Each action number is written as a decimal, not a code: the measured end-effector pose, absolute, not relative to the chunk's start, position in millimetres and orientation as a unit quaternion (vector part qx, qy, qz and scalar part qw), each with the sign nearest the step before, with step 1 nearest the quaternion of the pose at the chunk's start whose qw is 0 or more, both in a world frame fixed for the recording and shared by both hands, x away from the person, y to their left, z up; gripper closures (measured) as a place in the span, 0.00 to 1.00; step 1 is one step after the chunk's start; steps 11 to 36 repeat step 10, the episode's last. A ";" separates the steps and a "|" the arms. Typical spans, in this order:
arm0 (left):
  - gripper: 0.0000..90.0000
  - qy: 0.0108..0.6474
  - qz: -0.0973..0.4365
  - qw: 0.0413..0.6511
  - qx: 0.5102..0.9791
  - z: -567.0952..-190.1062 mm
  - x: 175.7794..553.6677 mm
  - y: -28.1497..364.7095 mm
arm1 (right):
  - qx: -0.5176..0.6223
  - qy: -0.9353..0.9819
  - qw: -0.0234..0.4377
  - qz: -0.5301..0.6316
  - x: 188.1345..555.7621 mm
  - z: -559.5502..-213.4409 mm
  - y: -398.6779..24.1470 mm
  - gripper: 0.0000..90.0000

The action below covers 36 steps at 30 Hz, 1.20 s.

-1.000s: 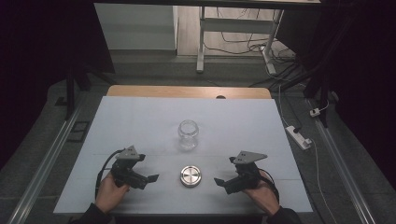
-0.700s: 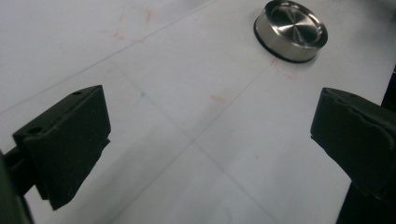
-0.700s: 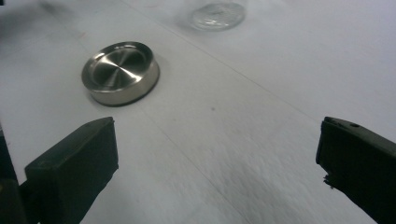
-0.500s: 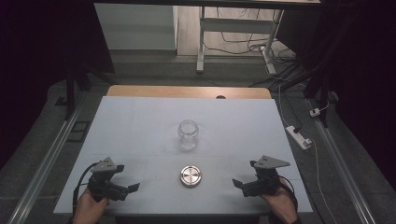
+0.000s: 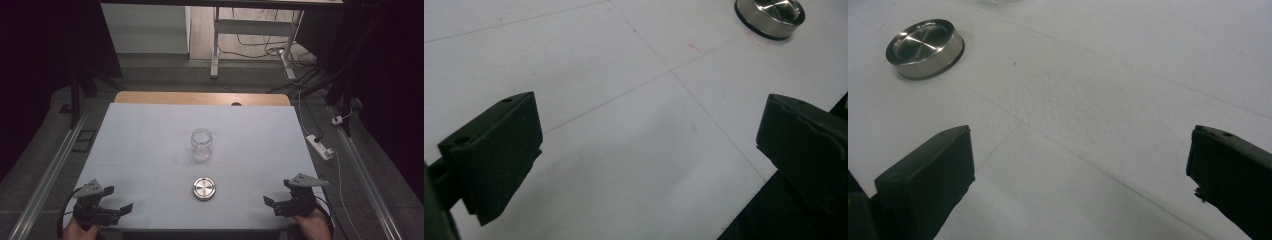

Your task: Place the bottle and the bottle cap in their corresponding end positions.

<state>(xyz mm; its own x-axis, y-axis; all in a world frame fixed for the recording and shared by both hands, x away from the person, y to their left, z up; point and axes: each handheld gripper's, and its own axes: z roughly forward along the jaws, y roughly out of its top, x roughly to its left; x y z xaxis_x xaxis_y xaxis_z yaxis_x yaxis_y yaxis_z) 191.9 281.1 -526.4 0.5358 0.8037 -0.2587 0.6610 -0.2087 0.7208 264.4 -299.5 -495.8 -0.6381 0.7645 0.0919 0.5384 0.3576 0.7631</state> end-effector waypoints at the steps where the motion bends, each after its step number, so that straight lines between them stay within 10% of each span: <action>1: 0.00 0.477 0.088 0.412 0.771 -526.3 190.5 281.9 | 0.405 0.810 0.142 0.400 263.0 -495.4 -301.2 0.00; 36: 0.00 0.492 0.088 0.402 0.767 -526.2 186.4 286.1 | 0.413 0.809 0.143 0.393 258.8 -494.9 -306.7 0.00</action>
